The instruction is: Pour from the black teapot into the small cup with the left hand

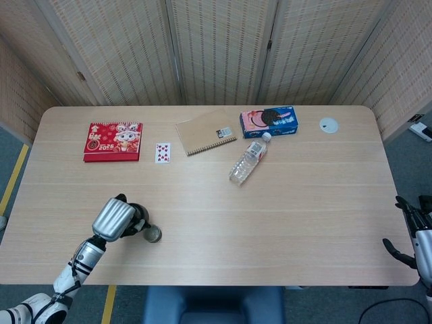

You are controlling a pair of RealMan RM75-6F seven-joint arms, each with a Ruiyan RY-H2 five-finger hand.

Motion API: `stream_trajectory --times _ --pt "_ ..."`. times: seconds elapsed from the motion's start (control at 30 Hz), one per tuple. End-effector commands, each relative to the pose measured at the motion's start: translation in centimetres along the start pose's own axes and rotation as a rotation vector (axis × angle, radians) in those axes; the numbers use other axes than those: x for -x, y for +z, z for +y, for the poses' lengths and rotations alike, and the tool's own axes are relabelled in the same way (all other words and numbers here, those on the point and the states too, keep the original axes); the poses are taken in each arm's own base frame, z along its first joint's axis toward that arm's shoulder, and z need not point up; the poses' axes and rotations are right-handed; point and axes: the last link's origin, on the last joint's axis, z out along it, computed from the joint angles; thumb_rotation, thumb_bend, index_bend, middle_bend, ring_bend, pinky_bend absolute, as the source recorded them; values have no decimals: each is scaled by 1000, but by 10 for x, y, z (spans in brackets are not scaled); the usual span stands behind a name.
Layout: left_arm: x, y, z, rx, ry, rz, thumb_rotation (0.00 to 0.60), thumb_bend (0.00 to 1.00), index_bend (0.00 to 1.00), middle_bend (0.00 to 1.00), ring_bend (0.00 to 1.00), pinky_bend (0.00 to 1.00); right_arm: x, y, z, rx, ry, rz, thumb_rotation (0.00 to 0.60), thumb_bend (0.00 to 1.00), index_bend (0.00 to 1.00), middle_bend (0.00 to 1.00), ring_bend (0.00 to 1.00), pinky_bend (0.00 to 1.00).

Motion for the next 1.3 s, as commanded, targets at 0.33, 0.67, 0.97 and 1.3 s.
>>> stream_trajectory --times 0.33,0.67,0.97,1.3 --pt "-22 33 -26 -63 -293 37 482 505 1000 1000 968 414 0 0 2 5 0 1 600 242 93 272 272 32" --pt "-12 62 -39 -120 -400 -15 241 276 1000 1000 967 280 2 0 7 20 7 -5 600 241 94 272 272 32" --pt "-2 83 -47 -158 -366 -21 129 218 1000 1000 963 211 4 2 9 23 9 -10 600 242 93 273 274 32" --pt "16 97 -63 -211 -274 -40 118 218 1000 1000 950 204 4 2 11 33 4 -11 600 241 94 273 276 32"
